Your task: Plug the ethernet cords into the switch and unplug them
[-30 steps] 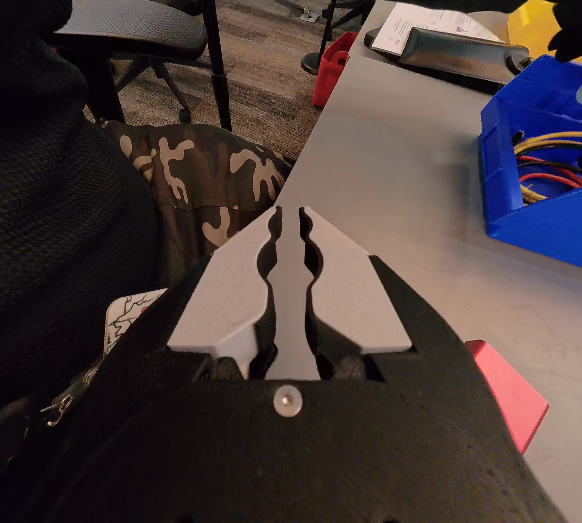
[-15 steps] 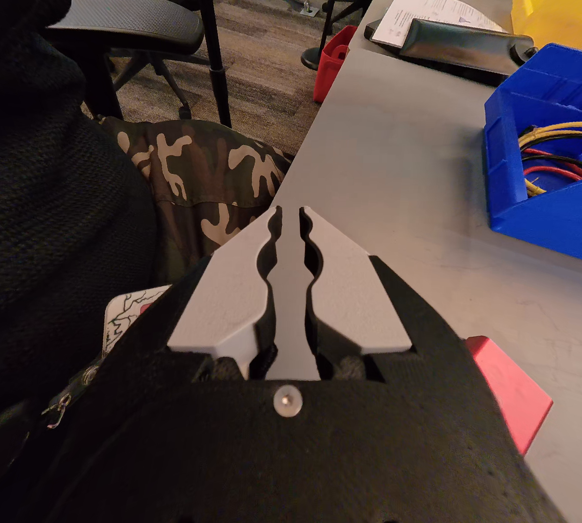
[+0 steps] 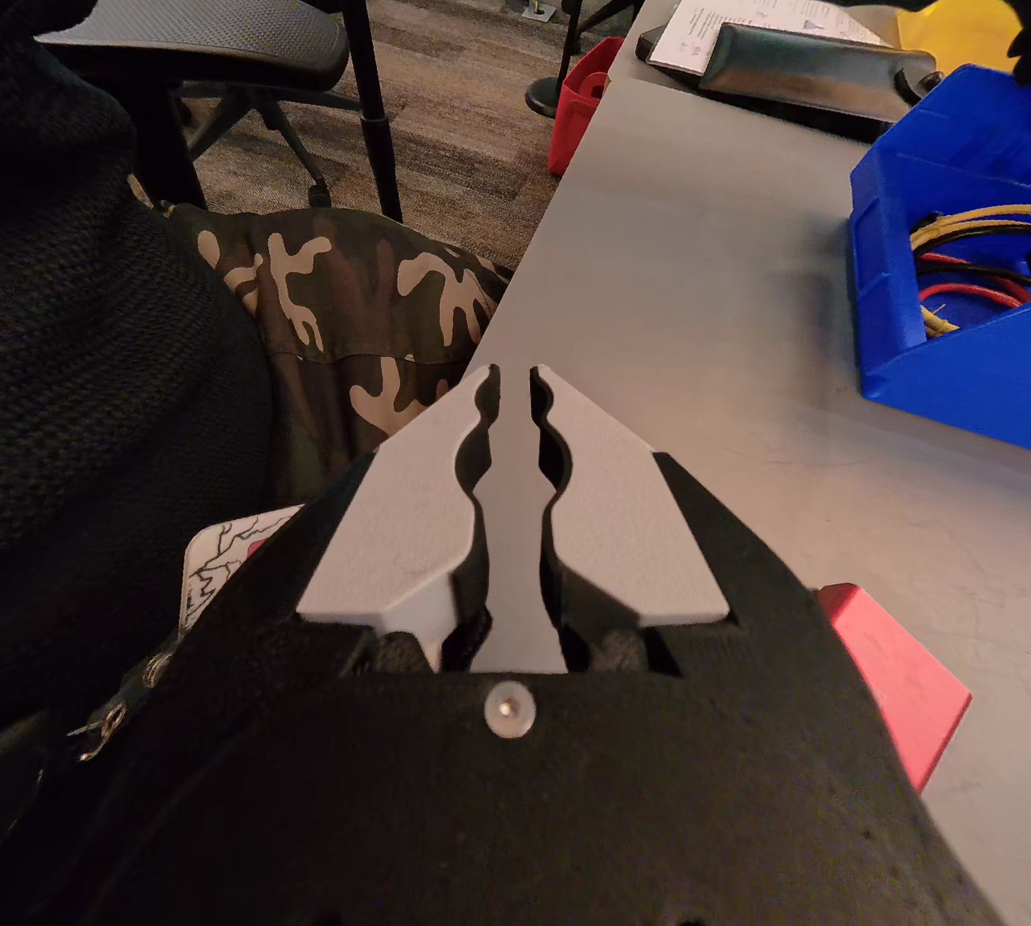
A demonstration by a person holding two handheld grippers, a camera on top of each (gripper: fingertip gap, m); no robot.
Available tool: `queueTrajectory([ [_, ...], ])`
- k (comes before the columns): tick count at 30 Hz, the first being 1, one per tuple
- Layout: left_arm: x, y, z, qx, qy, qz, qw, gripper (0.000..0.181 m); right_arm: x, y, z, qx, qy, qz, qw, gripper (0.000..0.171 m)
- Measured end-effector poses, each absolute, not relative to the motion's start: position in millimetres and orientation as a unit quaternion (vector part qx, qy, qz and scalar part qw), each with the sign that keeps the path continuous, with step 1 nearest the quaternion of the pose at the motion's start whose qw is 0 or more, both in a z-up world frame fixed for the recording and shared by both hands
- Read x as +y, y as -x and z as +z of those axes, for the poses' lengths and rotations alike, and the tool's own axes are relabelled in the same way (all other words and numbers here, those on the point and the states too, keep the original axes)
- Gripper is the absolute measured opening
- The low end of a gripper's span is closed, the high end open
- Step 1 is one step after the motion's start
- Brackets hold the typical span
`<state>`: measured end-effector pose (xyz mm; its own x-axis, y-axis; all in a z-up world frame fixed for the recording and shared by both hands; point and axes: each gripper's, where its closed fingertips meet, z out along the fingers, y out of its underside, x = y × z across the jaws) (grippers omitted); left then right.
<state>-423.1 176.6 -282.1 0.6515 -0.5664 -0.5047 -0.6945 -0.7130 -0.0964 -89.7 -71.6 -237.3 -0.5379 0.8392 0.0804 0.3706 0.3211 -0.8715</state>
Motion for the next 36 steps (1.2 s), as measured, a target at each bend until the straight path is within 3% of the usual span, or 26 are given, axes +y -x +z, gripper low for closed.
queueTrajectory([
  [1, 178.0, 423.4, -282.3, 0.354, 0.894, 0.234, 0.145, 0.003, -71.1, 89.8, -237.4, -0.765, 0.396, 0.427, 0.274, 0.008],
  [15, 165.5, 414.0, -171.2, 0.295, 0.844, 0.299, 0.334, 0.003, -67.9, 91.5, -235.4, -0.762, 0.402, 0.421, 0.284, 0.008],
  [20, 151.9, 397.3, -127.2, 0.26, 0.831, 0.304, 0.386, 0.003, -38.0, 101.2, -225.0, -0.719, 0.449, 0.408, 0.339, 0.017],
  [36, 117.6, 327.1, -106.0, 0.257, 0.815, 0.323, 0.407, 0.002, 4.8, 102.4, -186.3, -0.64, 0.484, 0.382, 0.458, 0.027],
])
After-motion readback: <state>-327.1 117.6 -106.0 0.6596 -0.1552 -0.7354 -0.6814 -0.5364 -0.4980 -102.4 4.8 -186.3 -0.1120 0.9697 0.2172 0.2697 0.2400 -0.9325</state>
